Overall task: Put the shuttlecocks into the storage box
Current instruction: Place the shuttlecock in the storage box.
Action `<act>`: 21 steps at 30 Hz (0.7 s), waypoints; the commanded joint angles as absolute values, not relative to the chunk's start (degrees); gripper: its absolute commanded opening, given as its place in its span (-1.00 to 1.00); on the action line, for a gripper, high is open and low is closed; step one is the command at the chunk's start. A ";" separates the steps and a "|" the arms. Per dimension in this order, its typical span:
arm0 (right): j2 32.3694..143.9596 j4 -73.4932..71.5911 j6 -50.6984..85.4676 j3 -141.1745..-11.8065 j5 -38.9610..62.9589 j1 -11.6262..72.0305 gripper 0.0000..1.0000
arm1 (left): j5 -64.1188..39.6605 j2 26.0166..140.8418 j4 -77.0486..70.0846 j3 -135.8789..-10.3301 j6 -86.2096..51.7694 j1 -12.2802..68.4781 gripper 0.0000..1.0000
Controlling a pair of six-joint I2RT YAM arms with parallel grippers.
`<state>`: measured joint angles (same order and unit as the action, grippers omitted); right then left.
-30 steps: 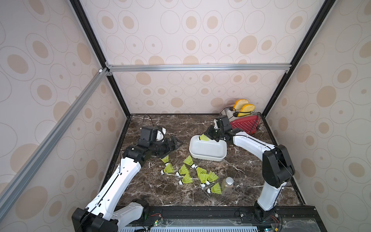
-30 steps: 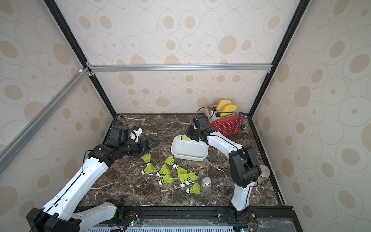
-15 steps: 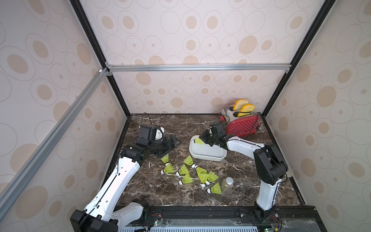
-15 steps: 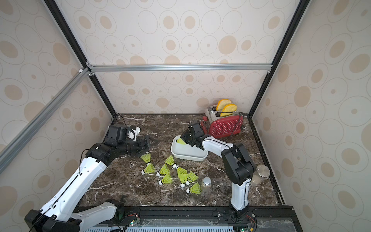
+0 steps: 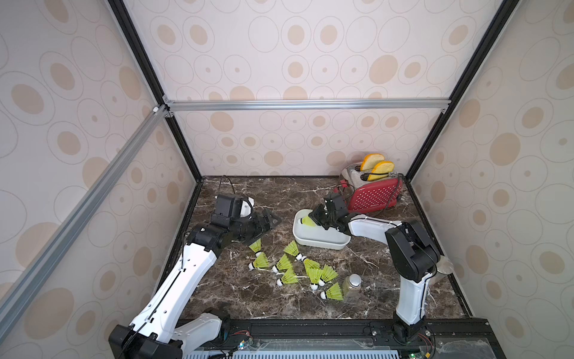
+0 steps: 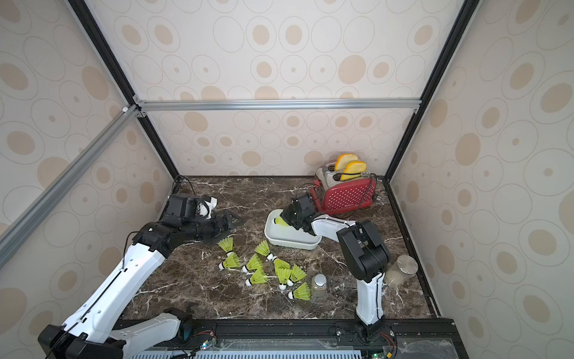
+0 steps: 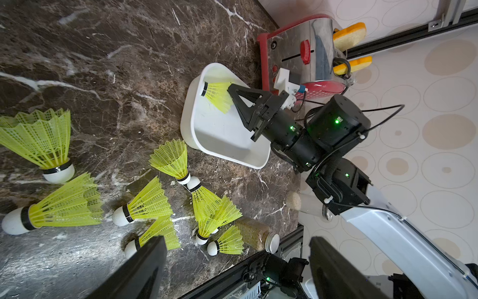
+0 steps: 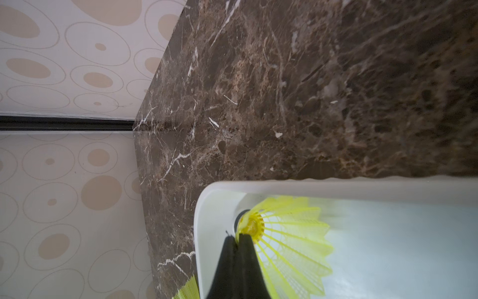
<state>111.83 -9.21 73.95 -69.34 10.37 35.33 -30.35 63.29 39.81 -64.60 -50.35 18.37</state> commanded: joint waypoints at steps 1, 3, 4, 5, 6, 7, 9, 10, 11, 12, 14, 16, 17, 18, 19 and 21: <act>112.95 -8.71 74.64 -69.11 10.37 35.24 -1.00 | -30.76 62.28 40.03 -64.60 -50.36 18.19 0.78; 113.11 -7.33 74.53 -69.51 10.37 35.23 -0.98 | -30.86 62.31 39.70 -64.51 -50.45 18.19 0.78; 113.21 -7.09 74.53 -69.44 10.44 35.17 -0.95 | -30.85 62.31 39.64 -64.47 -50.45 18.19 0.78; 113.39 -6.70 74.65 -69.48 10.65 35.15 -0.91 | -30.93 62.41 39.57 -64.42 -50.45 18.19 0.78; 113.50 -6.43 74.87 -69.44 10.87 35.08 -0.84 | -31.02 62.45 39.53 -64.41 -50.45 18.19 0.78; 113.66 -6.27 74.95 -69.48 11.09 35.07 -0.77 | -31.03 62.41 39.55 -64.37 -50.45 18.19 0.78; 113.76 -6.02 75.39 -69.53 11.75 34.89 -0.58 | -31.20 62.40 39.64 -64.29 -50.36 18.19 0.78; 113.74 -6.00 75.39 -69.52 11.93 34.83 -0.50 | -31.20 62.40 39.62 -64.27 -50.36 18.19 0.78; 113.70 -5.68 75.53 -69.65 12.04 34.83 -0.40 | -31.29 62.40 39.62 -64.18 -50.36 18.19 0.78; 113.59 -5.58 75.56 -69.61 12.20 34.73 -0.30 | -31.29 62.40 39.55 -64.17 -50.36 18.19 0.78; 113.25 -4.93 75.66 -69.79 12.39 34.55 -0.11 | -31.47 62.41 39.42 -64.12 -50.31 18.19 0.78; 112.69 -4.24 75.67 -69.87 12.65 34.30 0.00 | -31.59 62.38 39.48 -64.01 -50.23 18.19 0.78; 112.38 -3.92 75.57 -69.89 12.67 34.19 0.05 | -31.64 62.40 39.54 -63.99 -50.13 18.19 0.78; 111.96 -3.42 75.49 -69.94 12.59 34.06 0.07 | -31.65 62.40 39.50 -63.99 -50.03 18.19 0.78; 111.61 -3.11 75.36 -69.98 12.57 34.01 0.08 | -31.73 62.40 39.54 -63.99 -49.96 18.19 0.78; 110.91 -1.99 74.93 -70.41 12.66 33.79 0.08 | -31.73 62.56 39.70 -63.99 -49.75 18.19 0.78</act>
